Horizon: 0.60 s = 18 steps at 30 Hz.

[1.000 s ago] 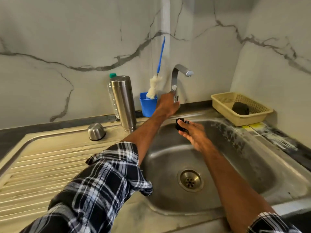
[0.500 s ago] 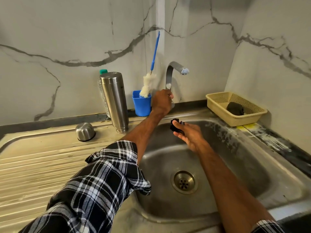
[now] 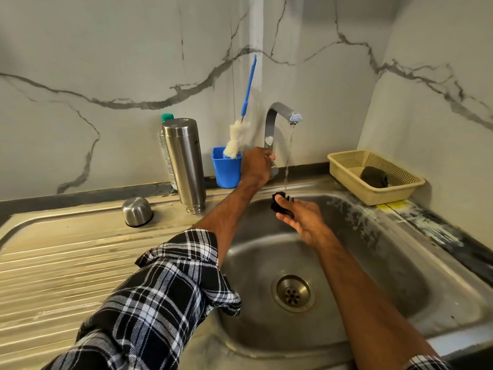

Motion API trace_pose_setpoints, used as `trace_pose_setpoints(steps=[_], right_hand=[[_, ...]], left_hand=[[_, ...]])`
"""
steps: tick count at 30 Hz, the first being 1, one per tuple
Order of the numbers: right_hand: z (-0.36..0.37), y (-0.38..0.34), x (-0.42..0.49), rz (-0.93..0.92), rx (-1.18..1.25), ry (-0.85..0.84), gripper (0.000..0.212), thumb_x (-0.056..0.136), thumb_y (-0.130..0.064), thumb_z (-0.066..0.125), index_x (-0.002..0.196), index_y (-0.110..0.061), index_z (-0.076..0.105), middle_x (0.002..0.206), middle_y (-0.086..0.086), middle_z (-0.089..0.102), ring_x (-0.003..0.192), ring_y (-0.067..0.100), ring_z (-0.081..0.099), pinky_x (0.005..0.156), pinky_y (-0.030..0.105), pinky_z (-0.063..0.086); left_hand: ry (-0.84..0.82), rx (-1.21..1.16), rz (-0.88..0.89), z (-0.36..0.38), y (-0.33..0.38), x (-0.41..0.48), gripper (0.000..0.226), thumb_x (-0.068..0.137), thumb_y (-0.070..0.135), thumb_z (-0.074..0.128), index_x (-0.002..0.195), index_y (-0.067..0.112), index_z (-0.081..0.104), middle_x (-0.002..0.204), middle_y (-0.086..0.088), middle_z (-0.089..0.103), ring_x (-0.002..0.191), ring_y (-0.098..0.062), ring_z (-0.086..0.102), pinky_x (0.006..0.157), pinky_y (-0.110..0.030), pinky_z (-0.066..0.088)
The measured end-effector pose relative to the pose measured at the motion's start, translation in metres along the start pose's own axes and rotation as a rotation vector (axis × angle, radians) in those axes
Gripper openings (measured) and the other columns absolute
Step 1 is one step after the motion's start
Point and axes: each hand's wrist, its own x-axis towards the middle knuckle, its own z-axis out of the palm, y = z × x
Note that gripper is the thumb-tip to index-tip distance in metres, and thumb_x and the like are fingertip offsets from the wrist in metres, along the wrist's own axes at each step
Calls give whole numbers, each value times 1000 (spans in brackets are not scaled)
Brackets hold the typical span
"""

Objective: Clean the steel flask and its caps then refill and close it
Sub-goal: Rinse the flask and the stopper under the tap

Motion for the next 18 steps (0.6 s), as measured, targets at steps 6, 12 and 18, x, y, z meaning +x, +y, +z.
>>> trace_pose_setpoints(steps=[6,12,18], right_hand=[[2,-3,-1,-56,-77,33,49,79,-8,83,122,4,63,116,19,70,102,27,71,79,30,60],[8,-4,-5,-267,-326,98,50,79,-12,84,124,-7,64,114,9,69,101,23,69,65,17,58],[7,-3,-4,-252,-342,109,48,79,-12,83,123,-8,64,116,10,67,103,24,68,66,19,58]], left_hand=[[-87,-69,-117,-13,4,-11,5,94,12,67,94,7,67,86,-1,66,80,-12,61,61,-15,43],[-166,-74,-236,-18,-18,-36,16,96,17,68,108,8,65,93,-3,69,88,-16,67,76,-24,54],[-129,-38,-159,-24,-12,-28,11,98,13,61,109,10,61,100,-5,67,91,-17,63,77,-26,52]])
